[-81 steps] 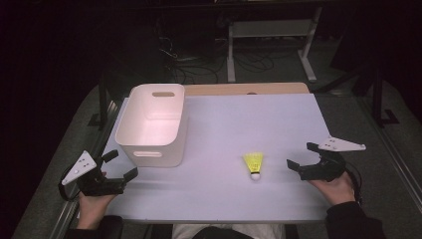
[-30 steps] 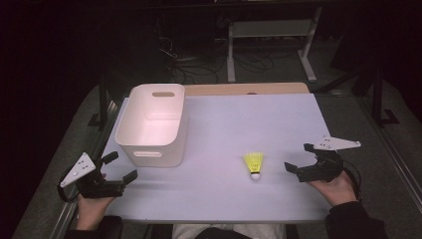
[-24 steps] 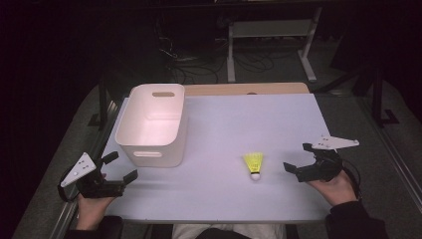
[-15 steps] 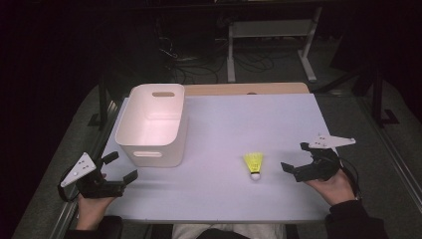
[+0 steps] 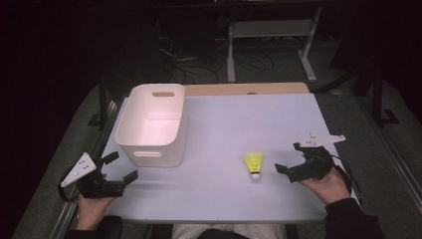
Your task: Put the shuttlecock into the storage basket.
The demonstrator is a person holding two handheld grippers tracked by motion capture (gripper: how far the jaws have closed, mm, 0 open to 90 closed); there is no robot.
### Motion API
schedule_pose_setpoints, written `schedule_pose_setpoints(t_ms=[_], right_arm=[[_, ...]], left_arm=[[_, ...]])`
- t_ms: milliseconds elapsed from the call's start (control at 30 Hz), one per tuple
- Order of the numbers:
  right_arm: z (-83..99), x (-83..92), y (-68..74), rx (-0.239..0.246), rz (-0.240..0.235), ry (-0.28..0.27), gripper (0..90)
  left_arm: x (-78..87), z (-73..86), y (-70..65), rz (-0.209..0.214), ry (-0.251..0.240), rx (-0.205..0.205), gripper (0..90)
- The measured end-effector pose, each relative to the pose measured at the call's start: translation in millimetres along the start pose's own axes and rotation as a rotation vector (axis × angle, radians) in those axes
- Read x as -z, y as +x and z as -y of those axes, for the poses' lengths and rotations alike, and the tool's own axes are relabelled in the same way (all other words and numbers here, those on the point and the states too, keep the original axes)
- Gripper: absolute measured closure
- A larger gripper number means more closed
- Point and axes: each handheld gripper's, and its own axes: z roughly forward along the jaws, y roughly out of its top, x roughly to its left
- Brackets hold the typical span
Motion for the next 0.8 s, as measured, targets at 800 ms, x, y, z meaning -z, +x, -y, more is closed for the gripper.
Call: schedule_pose_setpoints(t_ms=[800], right_arm=[[-4.4,-11.4,11.7,0.014,-0.021,0.058,0.0]], left_arm=[[-0.1,0.1,-0.1,0.000,0.000,0.000,0.0]])
